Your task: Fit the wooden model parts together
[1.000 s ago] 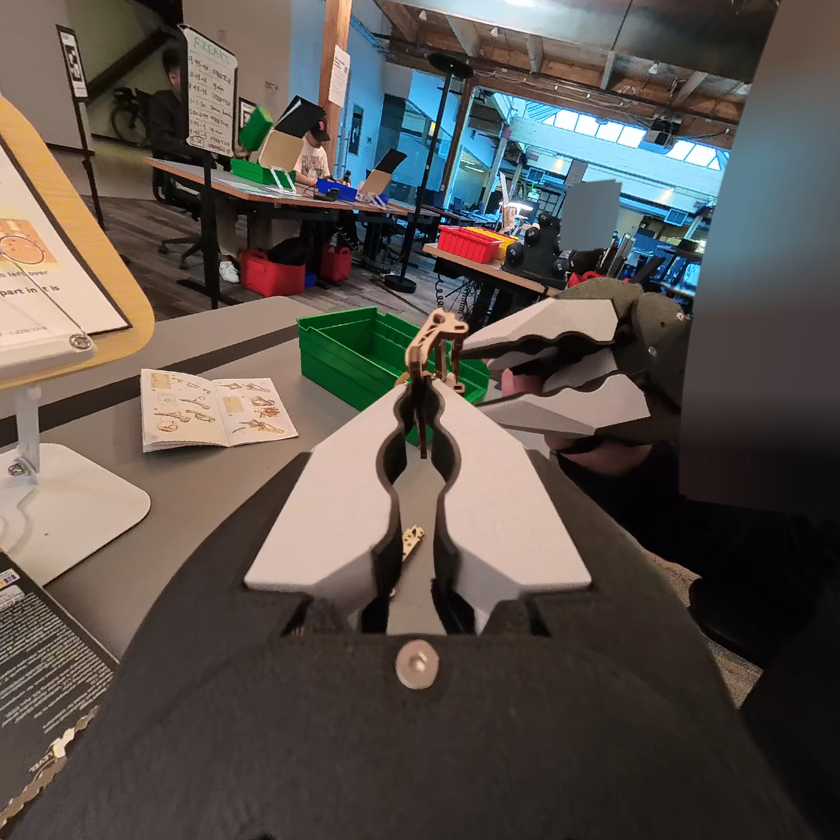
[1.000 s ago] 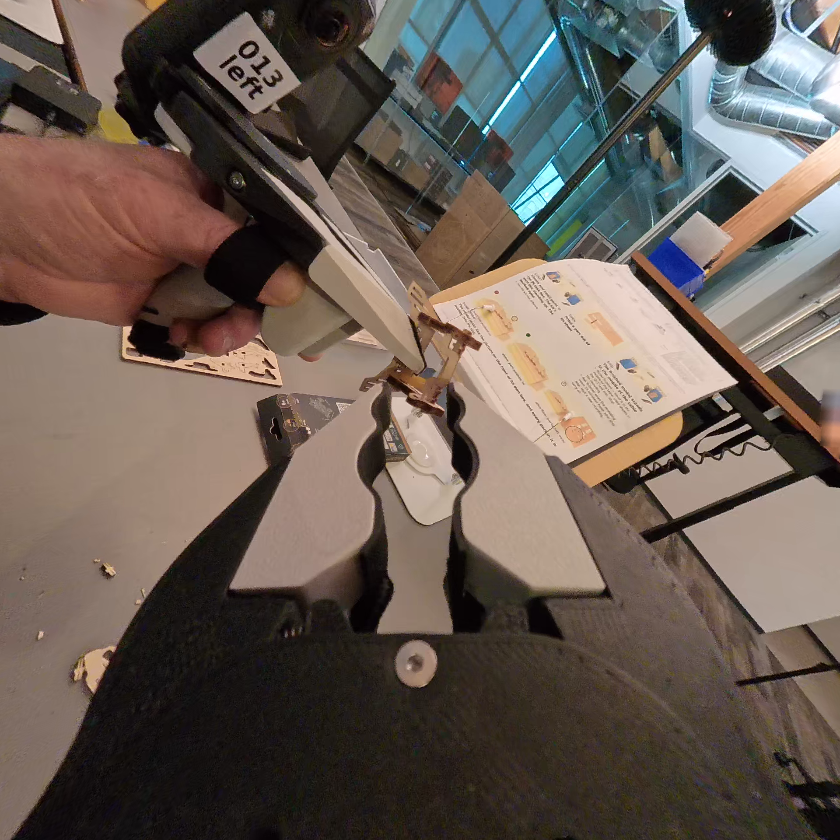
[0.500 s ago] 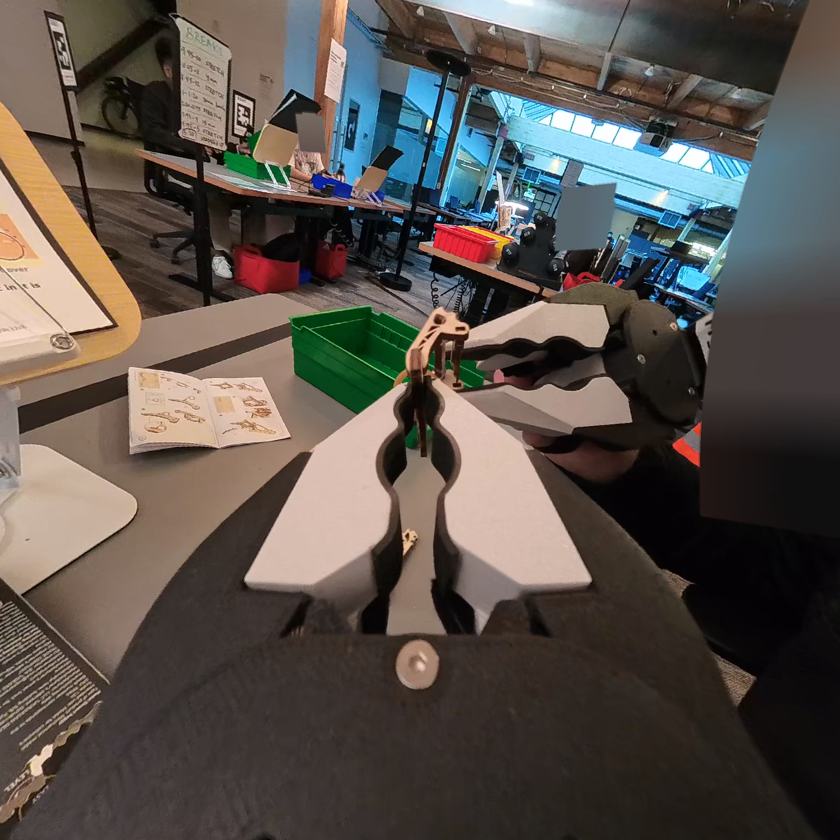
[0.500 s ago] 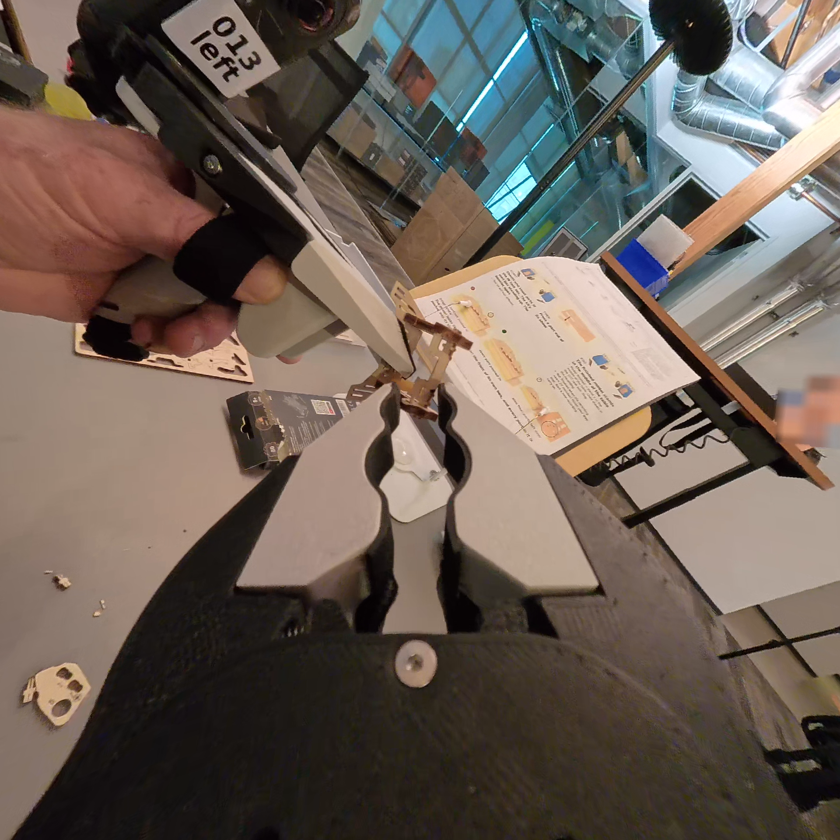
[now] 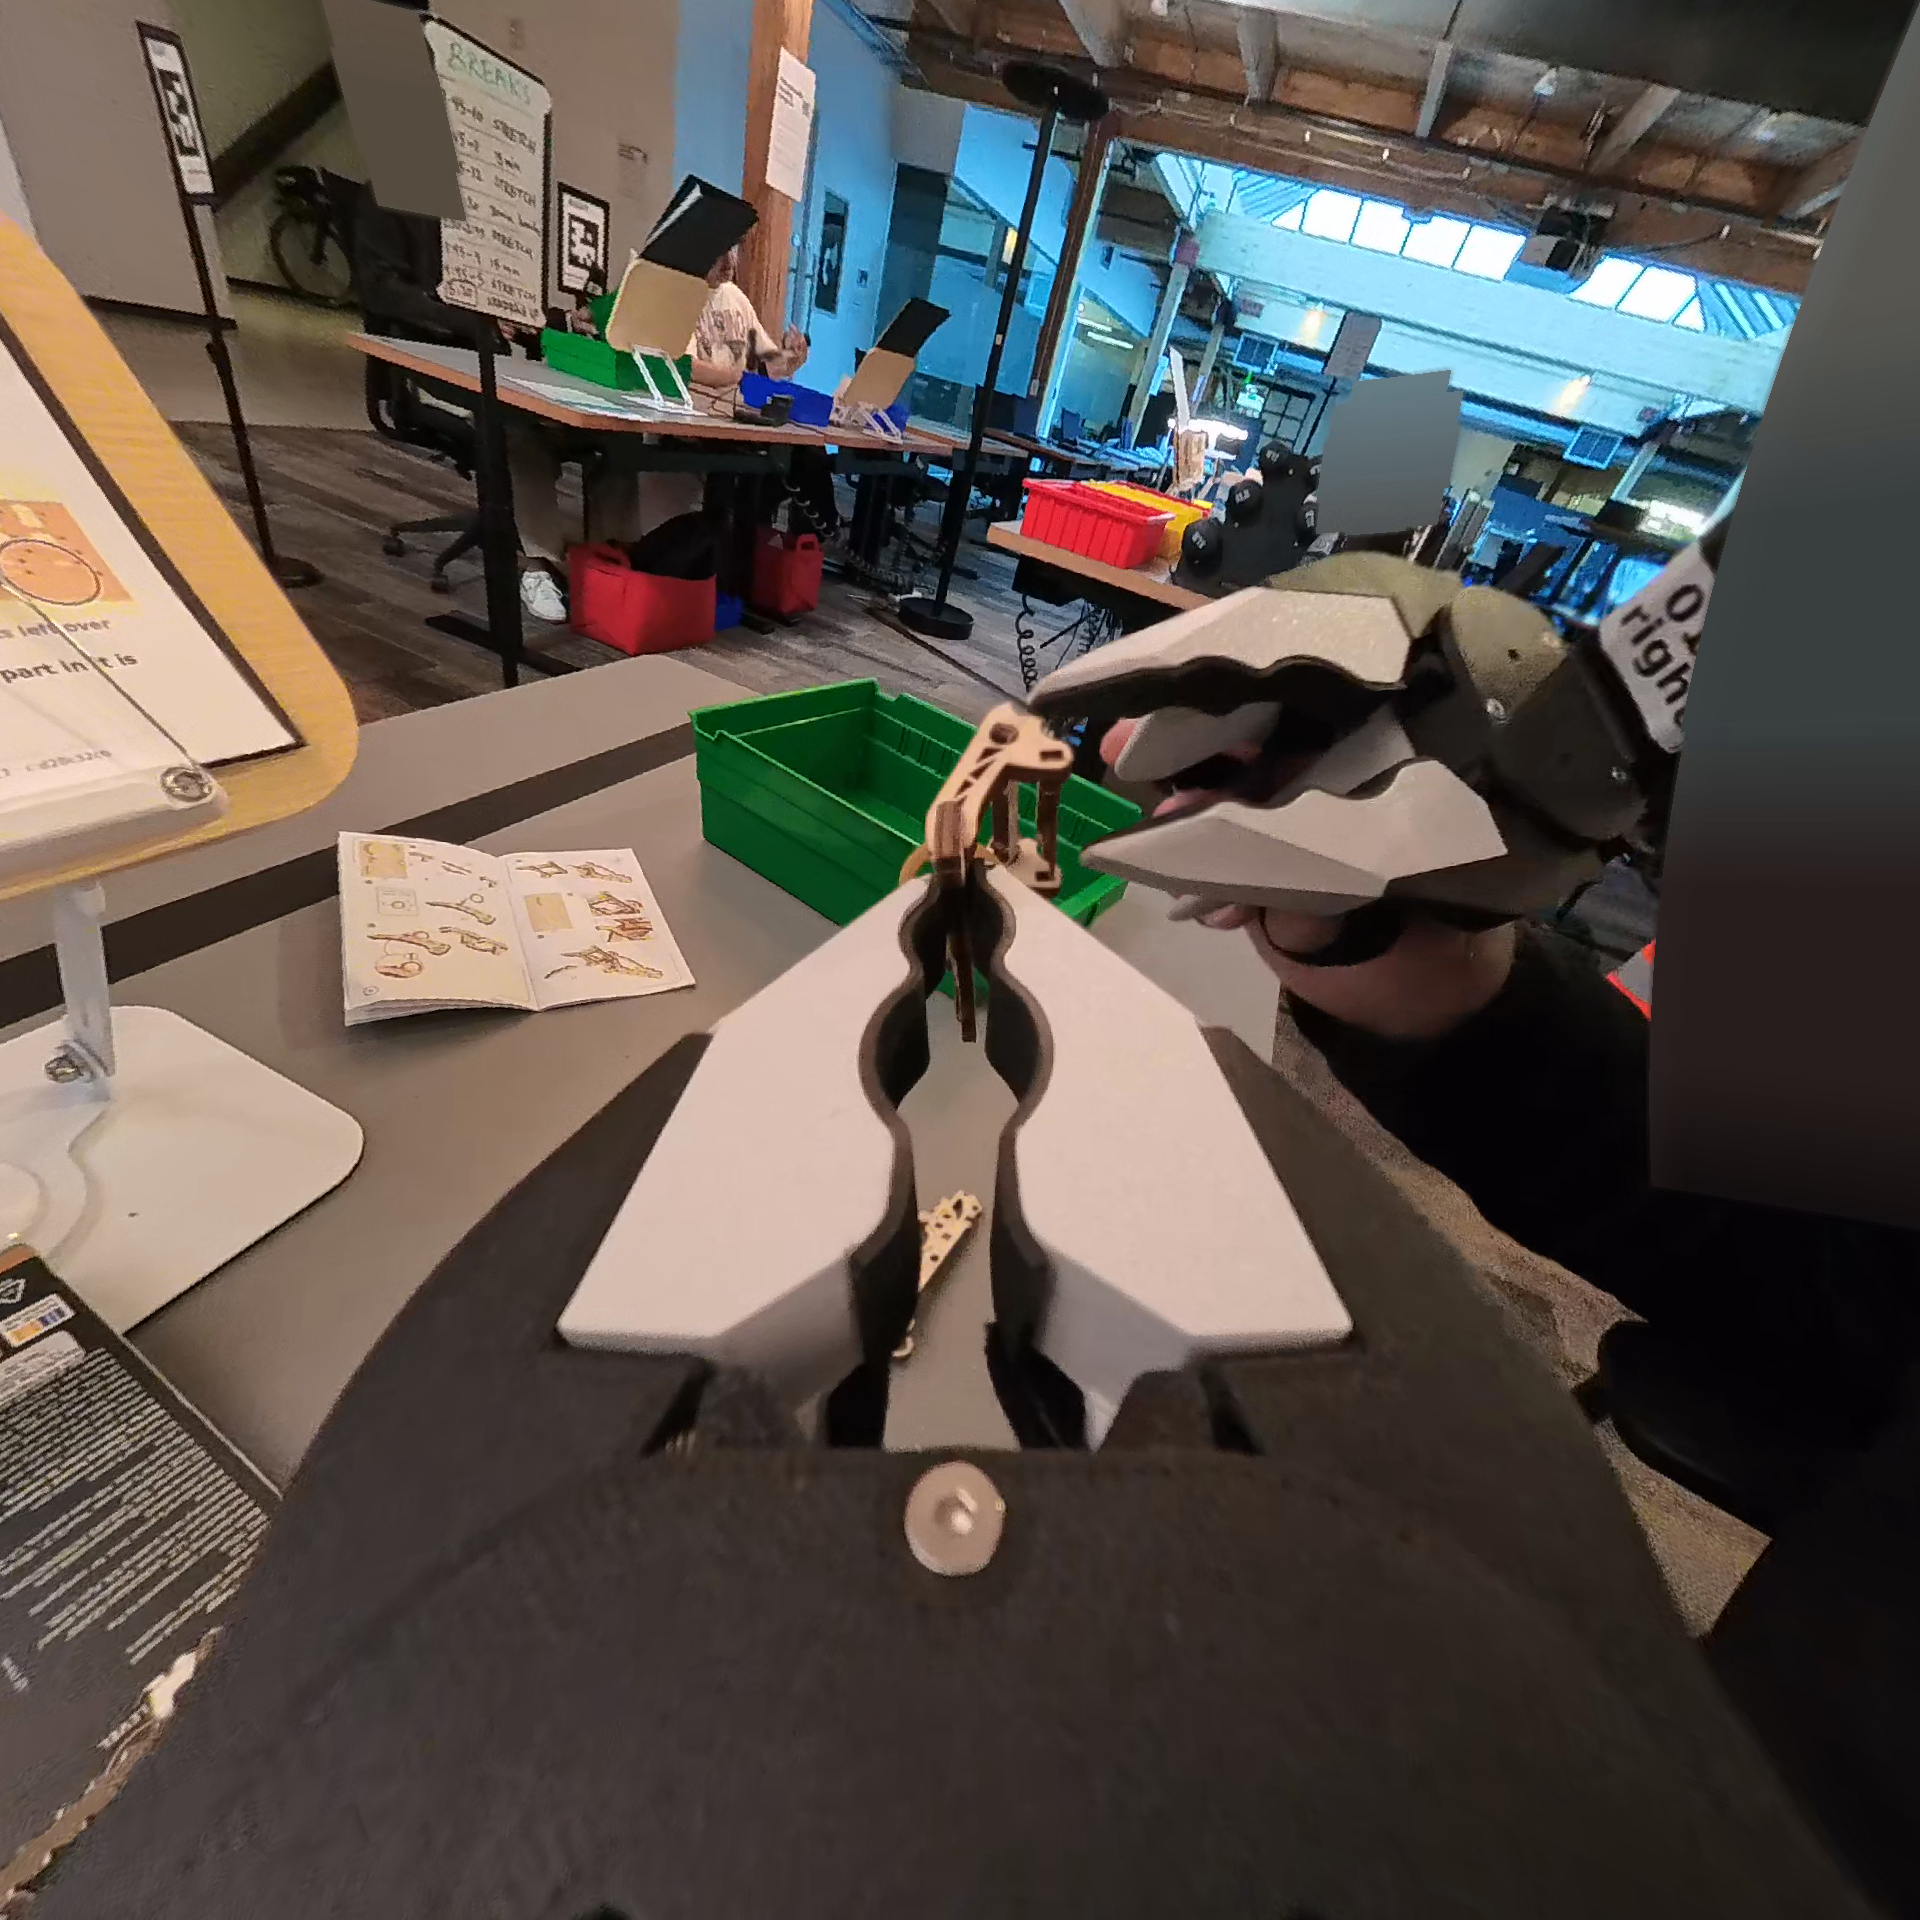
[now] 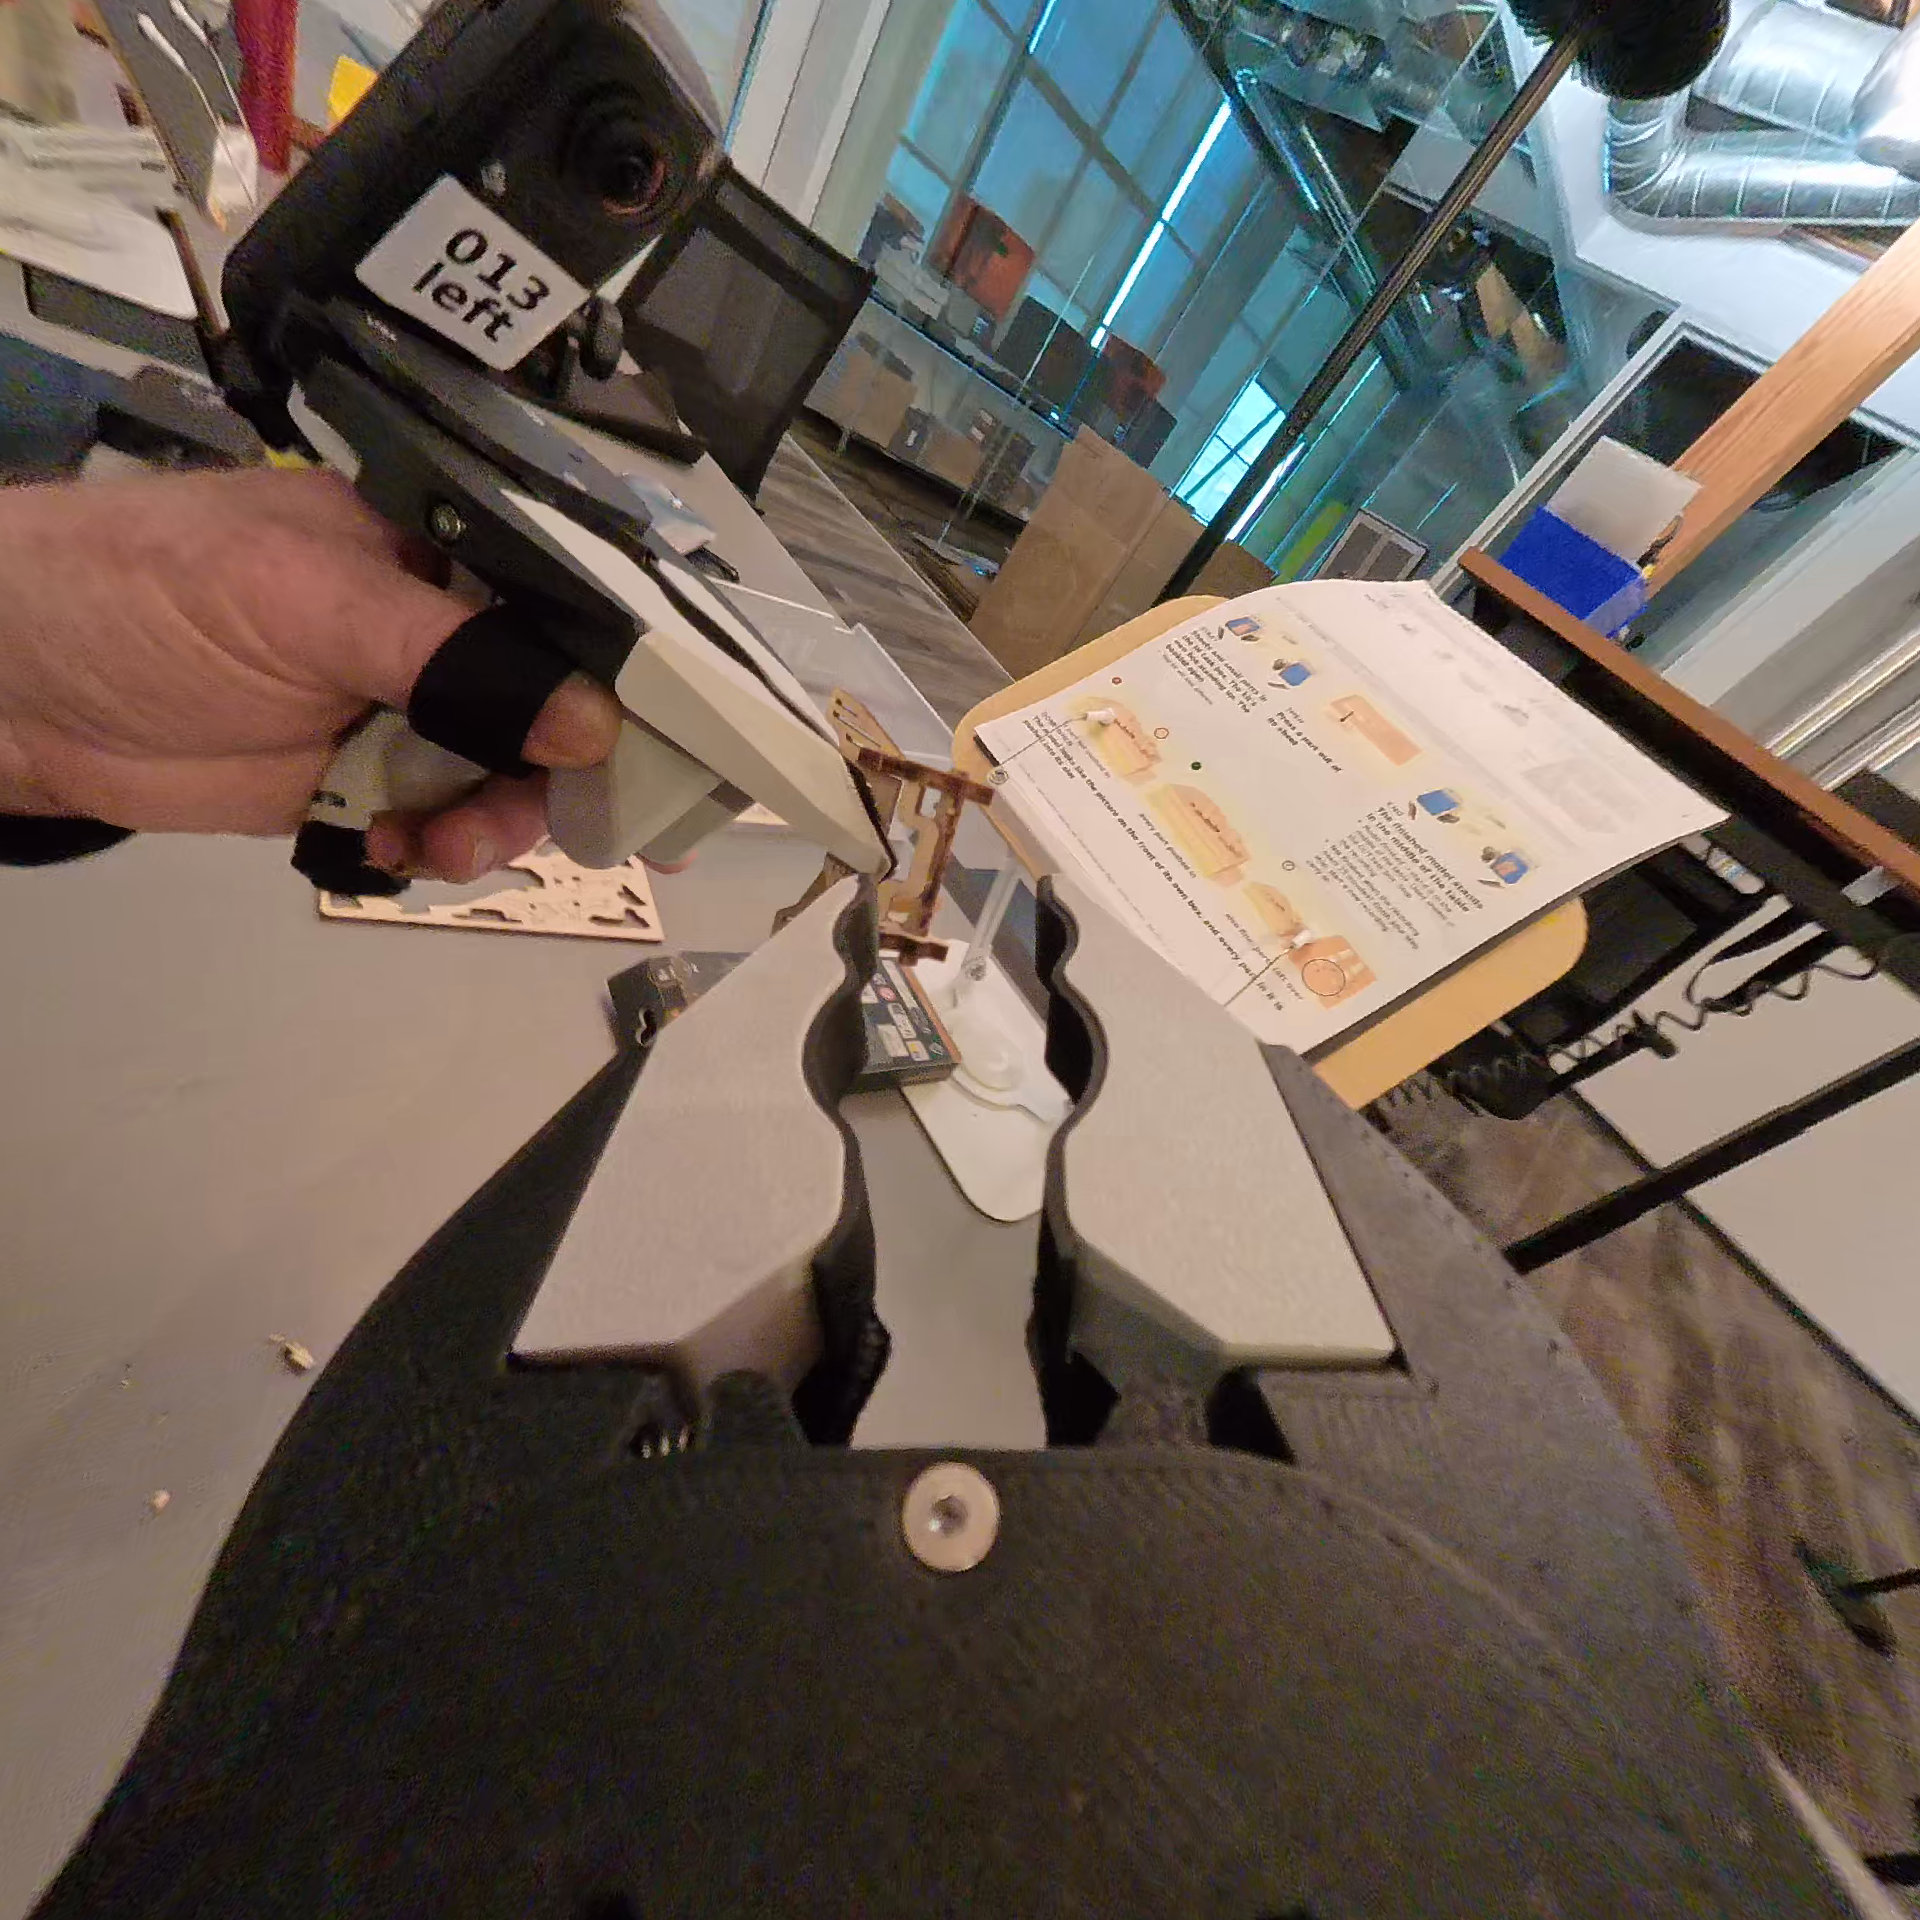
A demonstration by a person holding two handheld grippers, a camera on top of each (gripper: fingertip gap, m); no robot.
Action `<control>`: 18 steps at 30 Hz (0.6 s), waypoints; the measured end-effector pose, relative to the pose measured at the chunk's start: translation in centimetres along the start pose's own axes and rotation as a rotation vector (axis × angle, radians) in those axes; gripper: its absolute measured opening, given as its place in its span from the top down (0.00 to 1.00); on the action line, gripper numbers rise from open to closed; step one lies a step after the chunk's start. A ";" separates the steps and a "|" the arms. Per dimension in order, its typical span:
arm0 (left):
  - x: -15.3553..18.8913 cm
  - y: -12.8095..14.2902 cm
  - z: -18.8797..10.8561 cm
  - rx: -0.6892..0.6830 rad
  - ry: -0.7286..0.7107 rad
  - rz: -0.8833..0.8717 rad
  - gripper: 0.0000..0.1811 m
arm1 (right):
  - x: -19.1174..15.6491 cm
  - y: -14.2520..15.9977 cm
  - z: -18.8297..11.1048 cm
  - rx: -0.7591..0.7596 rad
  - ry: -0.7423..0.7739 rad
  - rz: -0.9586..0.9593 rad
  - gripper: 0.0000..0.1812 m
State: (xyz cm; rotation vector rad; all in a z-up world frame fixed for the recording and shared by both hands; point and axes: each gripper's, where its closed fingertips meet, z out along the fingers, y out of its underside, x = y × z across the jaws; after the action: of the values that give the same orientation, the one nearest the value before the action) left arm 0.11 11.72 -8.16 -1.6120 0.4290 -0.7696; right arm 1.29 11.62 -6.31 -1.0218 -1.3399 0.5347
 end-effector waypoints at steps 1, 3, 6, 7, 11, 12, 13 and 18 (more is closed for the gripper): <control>0.1 0.0 0.1 -0.006 0.002 -0.001 0.99 | 0.0 0.1 0.1 -0.018 0.011 -0.041 0.85; 0.1 -0.1 0.2 -0.014 -0.001 -0.007 1.00 | -0.5 -0.2 0.2 -0.031 0.022 -0.131 0.89; 0.0 0.4 0.5 -0.060 -0.002 -0.035 0.99 | -0.6 0.2 0.4 -0.077 0.082 -0.277 0.98; 0.0 0.7 0.5 -0.080 0.014 -0.056 0.99 | -0.7 0.3 0.4 -0.083 0.078 -0.295 0.98; -0.2 1.1 0.4 -0.148 0.073 -0.148 0.99 | -0.9 0.8 -0.4 -0.119 0.005 -0.385 0.66; -0.1 1.1 0.4 -0.161 0.086 -0.162 0.99 | -1.1 1.0 -0.4 -0.132 -0.021 -0.435 0.64; 0.1 1.3 0.5 -0.183 0.100 -0.168 0.99 | -1.3 1.0 -0.4 -0.138 -0.042 -0.484 0.64; 1.1 1.9 1.1 -0.247 0.142 -0.175 0.99 | -1.6 1.9 0.0 -0.202 -0.118 -0.648 0.76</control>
State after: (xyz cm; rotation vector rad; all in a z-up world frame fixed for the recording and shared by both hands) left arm 1.93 11.38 -9.79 -1.8497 0.5050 -0.9989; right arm 1.34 11.20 -8.76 -0.6600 -1.7521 -0.0312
